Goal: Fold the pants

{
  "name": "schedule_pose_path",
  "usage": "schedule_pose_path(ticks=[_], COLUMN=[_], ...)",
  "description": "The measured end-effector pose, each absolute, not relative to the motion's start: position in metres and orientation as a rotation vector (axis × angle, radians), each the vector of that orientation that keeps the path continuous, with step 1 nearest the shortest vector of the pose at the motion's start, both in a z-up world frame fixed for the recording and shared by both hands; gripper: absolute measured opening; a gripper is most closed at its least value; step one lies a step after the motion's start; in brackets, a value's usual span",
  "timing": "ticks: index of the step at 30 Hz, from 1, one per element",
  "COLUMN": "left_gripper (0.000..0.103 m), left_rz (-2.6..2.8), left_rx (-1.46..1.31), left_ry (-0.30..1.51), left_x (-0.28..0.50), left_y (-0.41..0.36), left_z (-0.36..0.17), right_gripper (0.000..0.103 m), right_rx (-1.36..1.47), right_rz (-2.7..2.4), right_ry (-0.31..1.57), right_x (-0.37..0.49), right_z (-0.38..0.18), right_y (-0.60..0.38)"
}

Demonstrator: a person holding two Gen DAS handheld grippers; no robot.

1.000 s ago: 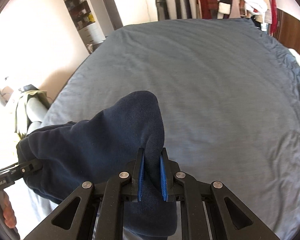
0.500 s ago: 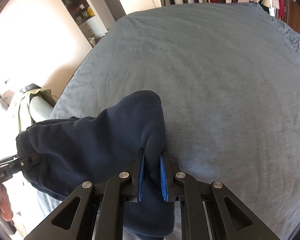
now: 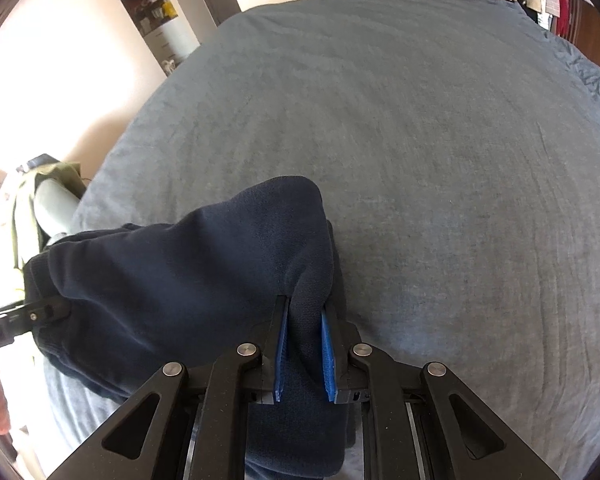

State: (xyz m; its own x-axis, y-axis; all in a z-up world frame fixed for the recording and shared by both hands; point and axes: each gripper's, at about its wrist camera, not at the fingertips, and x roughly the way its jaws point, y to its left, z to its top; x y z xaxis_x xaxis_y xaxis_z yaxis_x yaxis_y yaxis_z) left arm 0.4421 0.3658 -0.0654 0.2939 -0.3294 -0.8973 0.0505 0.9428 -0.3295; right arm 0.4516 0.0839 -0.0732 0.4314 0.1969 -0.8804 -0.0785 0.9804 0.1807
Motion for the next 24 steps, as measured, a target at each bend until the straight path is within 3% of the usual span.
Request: schedule_pose_path(ticks=[3, 5, 8, 16, 22, 24], left_gripper=[0.038, 0.046, 0.056, 0.055, 0.055, 0.049], left_rz=[-0.240, -0.219, -0.187, -0.053, -0.252, -0.306], left_rx=[-0.268, -0.262, -0.199, -0.046, -0.109, -0.113], left_ry=[1.266, 1.270, 1.270, 1.206, 1.079, 1.080], left_x=[0.443, 0.442, 0.438, 0.415, 0.415, 0.425], left_y=[0.370, 0.374, 0.374, 0.386, 0.366, 0.363], left_z=[-0.069, -0.068, -0.061, -0.029, 0.008, 0.004], right_gripper=[0.019, 0.024, 0.041, 0.046, 0.046, 0.046], right_rx=[0.113, 0.095, 0.022, -0.123, 0.015, 0.058], right_rz=[0.135, 0.112, 0.061, -0.064, 0.120, 0.180], right_ry=[1.147, 1.162, 1.150, 1.055, 0.945, 0.920], right_x=[0.455, 0.455, 0.455, 0.440, 0.407, 0.397], right_z=[-0.080, -0.081, -0.078, -0.037, -0.012, -0.012], right_y=[0.086, 0.087, 0.090, 0.096, 0.097, 0.101])
